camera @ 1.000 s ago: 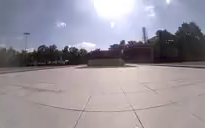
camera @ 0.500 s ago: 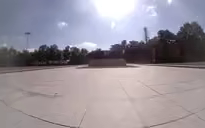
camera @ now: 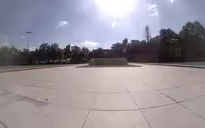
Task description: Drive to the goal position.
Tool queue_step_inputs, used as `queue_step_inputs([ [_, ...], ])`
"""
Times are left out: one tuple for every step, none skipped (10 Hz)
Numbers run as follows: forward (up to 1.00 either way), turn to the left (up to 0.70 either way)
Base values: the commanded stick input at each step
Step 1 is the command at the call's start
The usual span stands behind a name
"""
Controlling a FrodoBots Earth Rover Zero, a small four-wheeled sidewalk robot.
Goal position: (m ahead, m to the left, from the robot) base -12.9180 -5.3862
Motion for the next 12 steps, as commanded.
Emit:
queue_step_inputs([
  [0.70,0.00],
  [0.70,0.00],
  [0.70,0.00],
  [0.70,0.00],
  [0.70,0.00],
  [0.70,0.00],
  [0.70,0.00],
  [0.70,0.00],
  [0.70,0.00],
  [0.70,0.00],
  [0.70,0.00],
  [0.70,0.00],
])
